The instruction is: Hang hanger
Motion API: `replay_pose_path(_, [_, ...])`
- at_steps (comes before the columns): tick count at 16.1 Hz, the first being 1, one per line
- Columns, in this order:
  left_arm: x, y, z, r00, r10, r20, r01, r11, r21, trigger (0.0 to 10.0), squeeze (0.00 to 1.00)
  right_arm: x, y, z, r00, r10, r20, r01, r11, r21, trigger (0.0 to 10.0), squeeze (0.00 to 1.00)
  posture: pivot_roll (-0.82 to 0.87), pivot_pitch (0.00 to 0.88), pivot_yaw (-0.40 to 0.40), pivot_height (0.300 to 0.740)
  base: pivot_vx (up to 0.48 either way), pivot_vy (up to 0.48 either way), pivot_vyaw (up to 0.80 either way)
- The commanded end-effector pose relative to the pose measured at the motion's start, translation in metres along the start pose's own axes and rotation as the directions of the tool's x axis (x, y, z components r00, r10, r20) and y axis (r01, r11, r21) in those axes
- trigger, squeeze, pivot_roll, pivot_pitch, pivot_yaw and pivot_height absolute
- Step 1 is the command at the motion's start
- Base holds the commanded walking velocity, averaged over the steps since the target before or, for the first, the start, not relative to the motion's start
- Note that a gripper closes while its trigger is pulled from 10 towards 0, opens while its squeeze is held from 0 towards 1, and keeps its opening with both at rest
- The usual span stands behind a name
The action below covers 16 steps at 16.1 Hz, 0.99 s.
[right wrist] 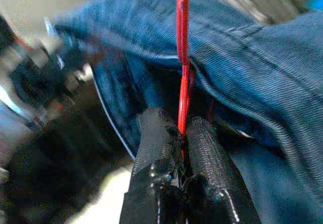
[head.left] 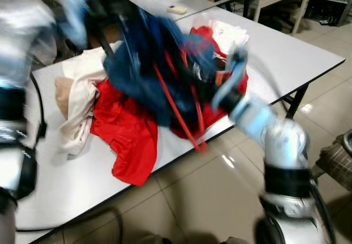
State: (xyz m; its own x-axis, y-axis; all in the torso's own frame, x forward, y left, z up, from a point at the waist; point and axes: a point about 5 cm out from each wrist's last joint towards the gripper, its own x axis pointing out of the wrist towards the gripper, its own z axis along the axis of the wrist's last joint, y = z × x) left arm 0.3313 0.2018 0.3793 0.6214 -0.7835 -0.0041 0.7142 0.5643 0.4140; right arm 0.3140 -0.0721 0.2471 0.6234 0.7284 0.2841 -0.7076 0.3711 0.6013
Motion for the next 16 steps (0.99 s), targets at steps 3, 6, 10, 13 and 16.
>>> replay_pose_path(3, [-0.010,-0.016,0.013,1.000,-0.023,-0.006,0.022,1.000,-0.022,0.0,0.00,-0.021,-0.045,-0.027,0.964,-0.229,-0.131,0.232,0.973,0.009,10.0,0.00,0.00,0.000,0.102,0.740,0.000,0.000,0.00])
replay_pose_path(6, [0.024,-0.050,-0.025,0.996,-0.012,-0.091,-0.005,0.982,-0.189,0.0,0.00,-0.054,-0.064,-0.051,0.880,-0.419,-0.225,0.396,0.907,-0.143,10.0,0.00,0.01,0.000,0.097,0.740,0.000,0.000,0.00])
replay_pose_path(10, [0.055,-0.068,-0.059,0.979,0.111,-0.173,-0.141,0.975,-0.174,0.0,0.00,-0.075,-0.043,-0.046,0.903,-0.401,-0.154,0.382,0.914,-0.139,10.0,0.00,-0.03,0.000,0.119,0.740,0.000,0.000,0.00])
replay_pose_path(13, [0.057,-0.051,-0.068,0.944,0.267,-0.193,-0.283,0.957,-0.060,0.0,0.00,-0.097,-0.034,-0.066,0.850,-0.475,-0.228,0.462,0.880,-0.110,10.0,0.00,-0.07,0.000,0.146,0.740,0.000,0.000,0.00])
replay_pose_path(16, [0.047,-0.033,-0.062,0.918,0.363,-0.159,-0.369,0.929,-0.008,0.0,0.00,-0.111,-0.030,-0.070,0.831,-0.518,-0.203,0.513,0.854,-0.080,10.0,0.00,-0.09,0.000,0.159,0.740,0.000,0.000,0.00])
